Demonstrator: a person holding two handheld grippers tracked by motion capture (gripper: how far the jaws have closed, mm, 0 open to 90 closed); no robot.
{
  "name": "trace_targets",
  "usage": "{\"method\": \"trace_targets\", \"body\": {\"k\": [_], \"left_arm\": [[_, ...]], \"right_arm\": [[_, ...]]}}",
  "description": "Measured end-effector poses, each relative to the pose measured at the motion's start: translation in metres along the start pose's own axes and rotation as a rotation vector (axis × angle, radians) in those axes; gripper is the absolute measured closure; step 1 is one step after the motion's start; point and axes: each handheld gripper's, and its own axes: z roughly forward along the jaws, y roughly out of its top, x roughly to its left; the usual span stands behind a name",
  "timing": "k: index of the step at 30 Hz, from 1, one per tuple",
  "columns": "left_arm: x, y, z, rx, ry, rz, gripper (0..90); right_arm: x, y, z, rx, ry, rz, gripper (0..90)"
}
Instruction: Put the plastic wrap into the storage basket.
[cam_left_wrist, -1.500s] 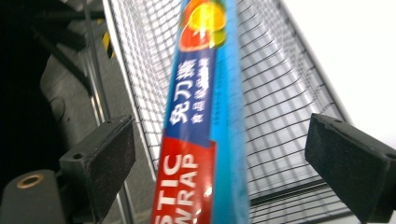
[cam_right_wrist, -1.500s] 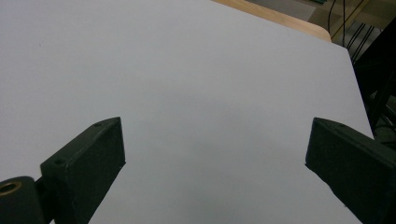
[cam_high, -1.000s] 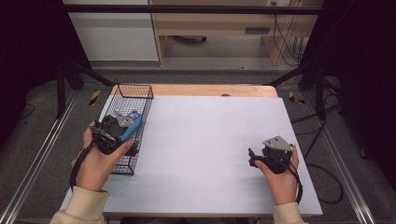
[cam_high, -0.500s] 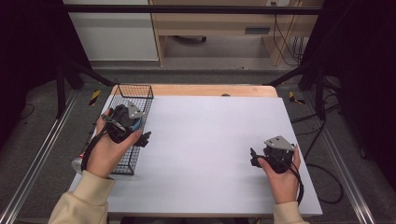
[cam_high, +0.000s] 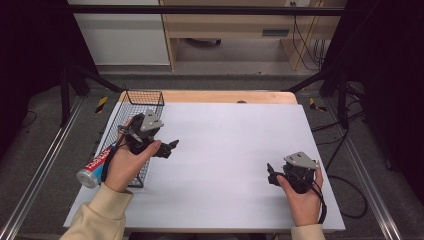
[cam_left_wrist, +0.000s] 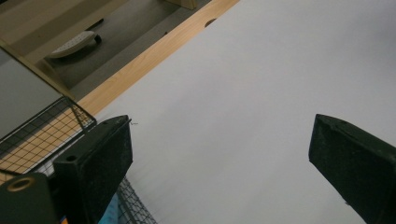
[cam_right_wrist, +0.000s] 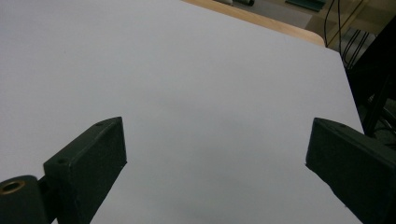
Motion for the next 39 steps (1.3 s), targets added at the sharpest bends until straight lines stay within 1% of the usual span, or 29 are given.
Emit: {"method": "trace_targets", "body": {"k": [2,4,6,8,10,12,13,14,15,17,20,21,23,24,25,27,29,31,33,36,39], "left_arm": [[-0.005,0.002,0.001,-0.025,-0.016,0.002,6.1],[-0.01,0.005,0.0,-0.05,-0.032,0.003,5.8],[-0.016,0.009,0.0,-0.082,-0.06,0.012,5.7],[-0.02,0.01,0.003,-0.097,-0.081,0.015,5.5],[-0.024,0.012,0.006,-0.118,-0.112,0.009,5.4],[-0.031,0.015,0.01,-0.135,-0.133,0.025,5.4],[-0.034,0.016,0.012,-0.142,-0.147,0.033,5.4],[-0.037,0.017,0.014,-0.141,-0.156,0.049,5.3],[-0.041,0.019,0.017,-0.142,-0.17,0.057,5.2],[-0.047,0.02,0.02,-0.147,-0.196,0.071,4.9],[-0.058,0.021,0.025,-0.156,-0.241,0.071,4.7],[-0.064,0.021,0.027,-0.155,-0.249,0.077,4.7],[-0.07,0.02,0.03,-0.157,-0.254,0.087,4.7],[-0.073,0.019,0.032,-0.174,-0.253,0.086,4.8],[-0.075,0.018,0.032,-0.192,-0.24,0.079,4.9],[-0.077,0.014,0.033,-0.222,-0.228,0.074,4.9],[-0.08,0.01,0.035,-0.245,-0.233,0.051,4.9],[-0.082,0.005,0.039,-0.247,-0.24,0.053,4.7],[-0.085,0.001,0.043,-0.226,-0.251,0.07,4.7],[-0.087,-0.007,0.049,-0.197,-0.265,0.081,4.7],[-0.09,-0.014,0.055,-0.166,-0.28,0.096,4.7]], "right_arm": [[0.001,0.001,-0.003,-0.009,0.006,-0.005,5.4],[0.0,0.0,-0.005,-0.01,-0.001,-0.013,5.4],[-0.001,-0.001,-0.007,-0.013,-0.002,-0.006,5.4],[-0.003,-0.002,-0.008,-0.015,-0.01,-0.006,5.4],[-0.005,-0.003,-0.009,-0.015,-0.01,0.003,5.4],[-0.006,-0.005,-0.009,-0.018,-0.01,0.01,5.4],[-0.007,-0.005,-0.01,-0.016,-0.007,0.013,5.5],[-0.007,-0.005,-0.01,-0.014,-0.008,0.008,5.5],[-0.007,-0.005,-0.011,-0.017,-0.014,0.006,5.4],[-0.008,-0.006,-0.013,-0.017,-0.012,0.012,5.4],[-0.007,-0.007,-0.014,-0.017,-0.011,0.008,5.4],[-0.007,-0.007,-0.015,-0.017,-0.012,0.009,5.4],[-0.007,-0.008,-0.016,-0.017,-0.007,0.013,5.4],[-0.007,-0.008,-0.016,-0.017,-0.007,0.014,5.4],[-0.007,-0.009,-0.016,-0.017,-0.003,0.011,5.4],[-0.006,-0.009,-0.016,-0.012,0.001,0.005,5.7],[-0.007,-0.01,-0.017,-0.013,0.0,0.0,5.7],[-0.007,-0.01,-0.019,-0.017,-0.004,0.003,5.7],[-0.008,-0.011,-0.019,-0.016,-0.003,0.003,5.8],[-0.009,-0.012,-0.02,-0.014,-0.004,0.005,5.9],[-0.01,-0.013,-0.02,-0.011,-0.007,-0.003,6.0]]}}
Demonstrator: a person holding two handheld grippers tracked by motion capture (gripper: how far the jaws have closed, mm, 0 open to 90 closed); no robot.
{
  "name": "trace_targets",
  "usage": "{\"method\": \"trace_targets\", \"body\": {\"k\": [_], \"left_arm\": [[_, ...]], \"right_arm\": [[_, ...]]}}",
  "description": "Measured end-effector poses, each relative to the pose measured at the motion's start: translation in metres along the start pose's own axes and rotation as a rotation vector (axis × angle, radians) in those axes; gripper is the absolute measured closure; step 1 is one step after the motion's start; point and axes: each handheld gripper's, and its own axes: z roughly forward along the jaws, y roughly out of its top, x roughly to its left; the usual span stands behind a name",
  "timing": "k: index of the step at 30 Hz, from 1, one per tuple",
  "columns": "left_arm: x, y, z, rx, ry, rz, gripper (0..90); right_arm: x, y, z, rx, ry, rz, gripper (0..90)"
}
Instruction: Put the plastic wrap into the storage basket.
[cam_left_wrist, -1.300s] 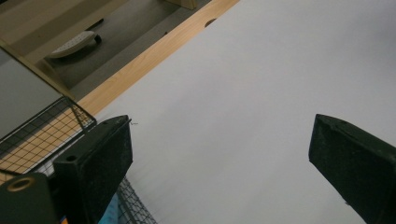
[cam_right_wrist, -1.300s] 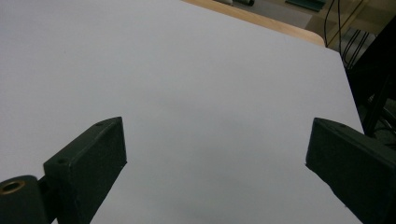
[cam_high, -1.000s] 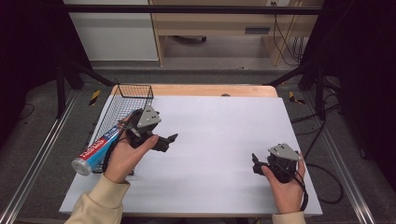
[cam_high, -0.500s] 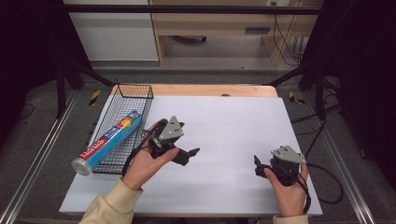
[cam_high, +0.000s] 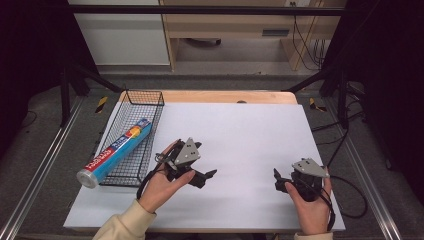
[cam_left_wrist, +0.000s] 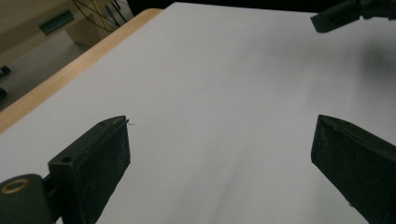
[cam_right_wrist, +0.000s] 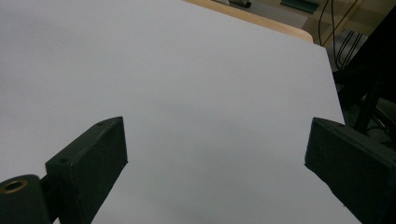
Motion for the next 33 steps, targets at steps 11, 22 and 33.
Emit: {"method": "trace_targets", "body": {"k": [11,22,33], "left_arm": [[0.003,-0.031,0.012,0.158,-0.036,0.005,4.2],[0.003,-0.067,0.009,0.232,-0.027,-0.046,4.1],[0.001,-0.081,-0.005,0.157,-0.008,-0.097,3.7]], "right_arm": [[-0.003,-0.004,0.0,0.019,0.005,0.012,6.0],[-0.004,-0.011,0.008,0.061,0.068,0.07,7.3],[-0.002,-0.019,0.019,0.084,0.124,0.075,7.5]]}}
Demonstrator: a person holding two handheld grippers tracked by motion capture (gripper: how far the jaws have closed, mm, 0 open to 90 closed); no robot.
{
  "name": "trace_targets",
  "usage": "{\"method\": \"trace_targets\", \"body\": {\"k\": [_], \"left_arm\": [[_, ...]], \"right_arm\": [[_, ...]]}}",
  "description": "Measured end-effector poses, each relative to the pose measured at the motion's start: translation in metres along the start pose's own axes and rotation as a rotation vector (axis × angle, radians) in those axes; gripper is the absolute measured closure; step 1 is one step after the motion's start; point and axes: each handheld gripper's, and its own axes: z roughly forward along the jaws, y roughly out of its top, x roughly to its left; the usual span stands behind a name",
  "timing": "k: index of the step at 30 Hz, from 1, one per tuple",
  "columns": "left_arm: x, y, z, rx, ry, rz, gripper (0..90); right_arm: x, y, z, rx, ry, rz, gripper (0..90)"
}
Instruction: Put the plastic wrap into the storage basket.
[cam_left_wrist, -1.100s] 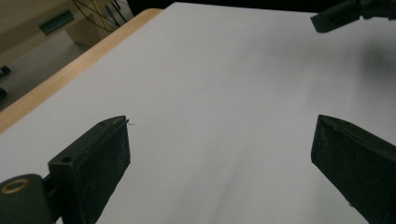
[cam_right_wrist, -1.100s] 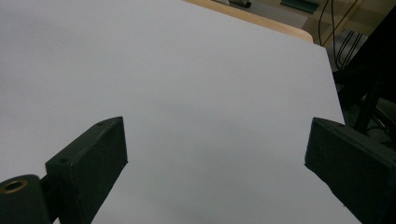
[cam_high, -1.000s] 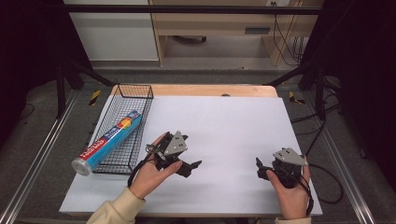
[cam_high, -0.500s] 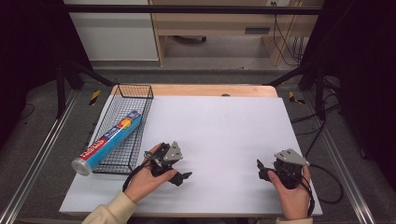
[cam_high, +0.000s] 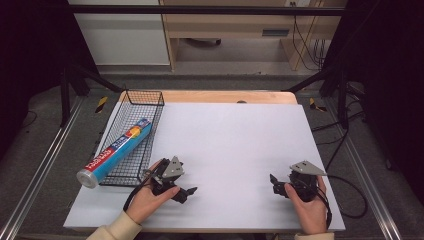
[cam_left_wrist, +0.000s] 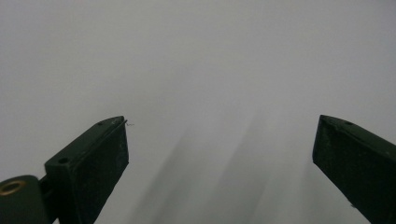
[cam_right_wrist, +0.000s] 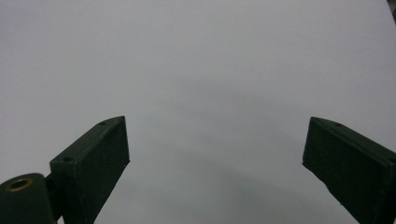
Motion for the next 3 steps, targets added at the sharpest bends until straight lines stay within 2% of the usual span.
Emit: {"method": "trace_targets", "body": {"k": [3], "left_arm": [[-0.0044,-0.0023,-0.0014,-0.004,0.001,0.003,3.7]], "right_arm": [[-0.0032,-0.0032,0.0028,-0.013,-0.04,-0.011,7.0]]}}
